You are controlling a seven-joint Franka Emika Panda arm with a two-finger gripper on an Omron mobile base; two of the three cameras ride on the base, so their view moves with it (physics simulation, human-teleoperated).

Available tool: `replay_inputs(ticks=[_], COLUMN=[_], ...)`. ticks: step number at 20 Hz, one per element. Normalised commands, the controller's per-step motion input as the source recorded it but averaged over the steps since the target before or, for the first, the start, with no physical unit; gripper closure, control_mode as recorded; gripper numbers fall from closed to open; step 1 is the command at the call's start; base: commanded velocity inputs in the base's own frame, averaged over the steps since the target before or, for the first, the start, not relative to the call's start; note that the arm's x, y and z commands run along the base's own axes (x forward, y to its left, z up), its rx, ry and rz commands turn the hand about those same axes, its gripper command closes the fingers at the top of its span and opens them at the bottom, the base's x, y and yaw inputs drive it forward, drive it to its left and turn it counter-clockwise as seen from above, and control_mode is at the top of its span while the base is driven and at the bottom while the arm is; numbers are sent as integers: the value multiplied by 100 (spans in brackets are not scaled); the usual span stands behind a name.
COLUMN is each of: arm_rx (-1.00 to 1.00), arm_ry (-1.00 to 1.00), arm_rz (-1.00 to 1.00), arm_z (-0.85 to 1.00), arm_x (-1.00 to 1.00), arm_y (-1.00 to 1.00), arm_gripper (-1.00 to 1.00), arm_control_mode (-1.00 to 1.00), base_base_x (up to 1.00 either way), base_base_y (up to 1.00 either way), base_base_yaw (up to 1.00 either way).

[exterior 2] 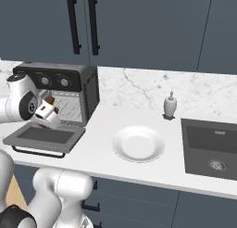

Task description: Pick up the kebab skewer and baguette bread, and place them inside the toaster oven. Close the toaster oven door and start by setting the timer.

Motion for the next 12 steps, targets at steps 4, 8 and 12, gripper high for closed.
replay_inputs(ticks=[4, 8, 12], arm_rx=[0, 0, 0], arm_ry=[0, 0, 0], arm_rz=[2, 2, 4], arm_z=[0, 0, -7], arm_x=[57, 50, 9], arm_y=[0, 13, 28], arm_gripper=[100, 100, 100], arm_control_mode=[-100, -100, -100], base_base_x=[0, 0, 0], base_base_y=[0, 0, 0], base_base_yaw=[0, 0, 0])
